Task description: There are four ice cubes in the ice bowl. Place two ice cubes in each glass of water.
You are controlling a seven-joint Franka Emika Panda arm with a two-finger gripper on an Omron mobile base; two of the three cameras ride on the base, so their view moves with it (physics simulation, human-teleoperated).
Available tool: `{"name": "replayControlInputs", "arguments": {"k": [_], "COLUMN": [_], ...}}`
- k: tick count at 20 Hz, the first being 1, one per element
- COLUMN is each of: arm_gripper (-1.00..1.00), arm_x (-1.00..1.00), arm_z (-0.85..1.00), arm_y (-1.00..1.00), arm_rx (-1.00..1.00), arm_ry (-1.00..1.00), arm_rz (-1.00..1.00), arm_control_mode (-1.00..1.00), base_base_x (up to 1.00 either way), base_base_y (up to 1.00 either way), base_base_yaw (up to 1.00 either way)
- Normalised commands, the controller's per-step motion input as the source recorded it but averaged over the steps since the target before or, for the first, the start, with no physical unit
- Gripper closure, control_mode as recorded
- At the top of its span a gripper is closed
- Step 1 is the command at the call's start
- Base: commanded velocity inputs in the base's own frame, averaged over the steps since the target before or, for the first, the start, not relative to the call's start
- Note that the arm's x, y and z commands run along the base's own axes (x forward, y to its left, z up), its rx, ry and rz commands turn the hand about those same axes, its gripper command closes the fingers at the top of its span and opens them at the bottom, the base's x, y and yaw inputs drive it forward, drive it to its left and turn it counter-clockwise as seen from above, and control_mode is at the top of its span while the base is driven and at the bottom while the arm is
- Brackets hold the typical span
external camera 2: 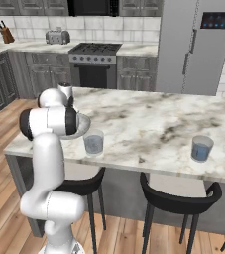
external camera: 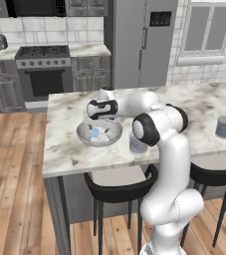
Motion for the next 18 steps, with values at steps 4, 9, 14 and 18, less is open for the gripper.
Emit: {"name": "replayControlInputs", "arguments": {"k": [4, 9, 14, 18], "arm_gripper": [-1.00, -1.00, -1.00, -1.00], "arm_x": [0.30, 0.41, 0.34, 0.06], "arm_z": [-0.15, -0.22, -0.18, -0.10], "arm_y": [0.01, 0.02, 0.09, 0.23], "arm_rx": [0.00, 0.00, 0.00, 0.00], "arm_ry": [0.00, 0.00, 0.01, 0.03], "arm_rz": [-0.06, -0.06, -0.05, -0.03], "arm_control_mode": [-1.00, -1.00, -1.00, -1.00], "base_base_x": [0.00, 0.00, 0.00, 0.00], "base_base_y": [0.00, 0.00, 0.00, 0.00], "base_base_yaw": [0.00, 0.00, 0.00, 0.00]}}
